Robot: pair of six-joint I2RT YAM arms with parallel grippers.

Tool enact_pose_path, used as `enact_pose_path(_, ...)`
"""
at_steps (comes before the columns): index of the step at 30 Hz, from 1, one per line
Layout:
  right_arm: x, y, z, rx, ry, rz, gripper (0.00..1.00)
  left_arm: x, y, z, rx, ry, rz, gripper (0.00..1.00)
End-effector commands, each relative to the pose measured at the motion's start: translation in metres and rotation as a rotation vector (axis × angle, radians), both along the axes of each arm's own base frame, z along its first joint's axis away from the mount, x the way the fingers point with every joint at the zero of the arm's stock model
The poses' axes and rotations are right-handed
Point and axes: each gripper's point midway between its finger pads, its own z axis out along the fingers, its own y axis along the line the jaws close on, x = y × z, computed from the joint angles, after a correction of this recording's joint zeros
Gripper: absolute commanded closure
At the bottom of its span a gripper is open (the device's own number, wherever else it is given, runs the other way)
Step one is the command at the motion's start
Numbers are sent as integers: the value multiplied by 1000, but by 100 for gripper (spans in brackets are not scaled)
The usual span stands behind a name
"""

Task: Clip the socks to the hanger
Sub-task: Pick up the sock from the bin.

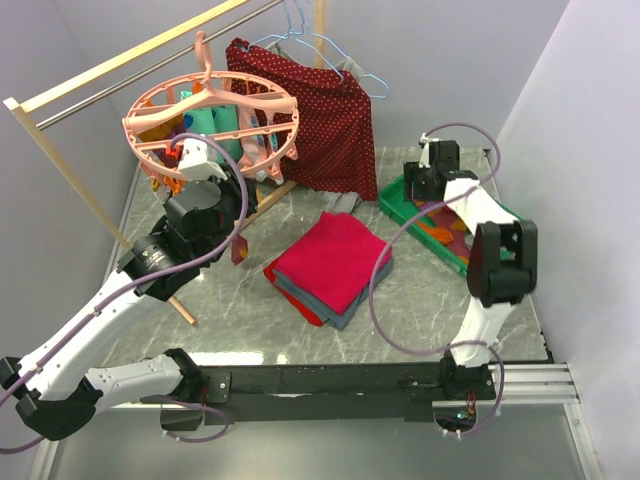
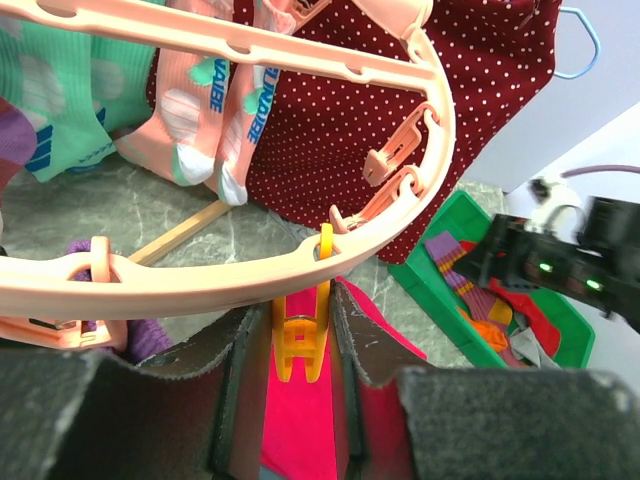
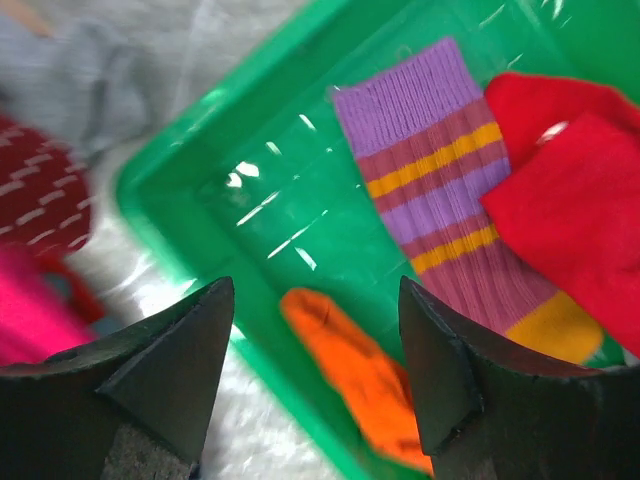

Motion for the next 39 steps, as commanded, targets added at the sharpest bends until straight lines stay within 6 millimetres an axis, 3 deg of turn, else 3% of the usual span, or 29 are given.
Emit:
enact_pose_path(1, 30, -10, -4, -17, 4, -41, 28, -7, 0, 13, -14, -11, -37, 99)
enact_pose_path(3, 38, -16, -25, -41, 50, -52, 29, -8, -2, 11, -13, -4, -45, 99)
enact_pose_path(5, 49, -23, -25, -68, 46, -64, 29, -7, -3, 7, -11, 6, -49, 99)
enact_pose_path(9, 67, -34, -41, -112, 74, -68, 30, -9, -7, 5, -21, 16, -64, 99)
enact_pose_path(17, 78, -36, -75, -137, 168, -23, 31, -9, -8, 8, -19, 22, -73, 99)
enact_pose_path(22, 70, -31, -95, -111, 226, -9, 44, -11, -7, 5, -13, 30, -72, 99)
enact_pose_path(26, 70, -34, -95, -104, 222, -14, 68, -11, -7, 6, -16, 29, -72, 99)
enact_pose_path(29, 72, -37, -78, -89, 184, -17, 99, -11, -7, 5, -18, 31, -71, 99)
enact_pose_path(31, 70, -39, -70, -95, 158, -27, 100, -11, -7, 5, -21, 30, -73, 99)
enact_pose_path(32, 72, -43, -50, -108, 116, -45, 100, -11, -7, 5, -19, 30, -72, 99)
enact_pose_path(34, 72, -46, -32, -116, 68, -64, 100, -11, -5, 6, -16, 27, -67, 99)
enact_pose_path(35, 72, -45, -7, -108, 15, -72, 100, -11, -6, 8, -14, 24, -68, 99)
enact_pose_path(37, 71, -42, 14, -89, -40, -72, 100, -11, -4, 10, -11, 18, -62, 99)
enact_pose_path(38, 68, -40, 40, -75, -95, -71, 100, -11, -3, 11, -11, 14, -62, 99)
enact_pose_path(39, 66, -39, 48, -66, -123, -71, 100, -11, -3, 11, -12, 11, -61, 99)
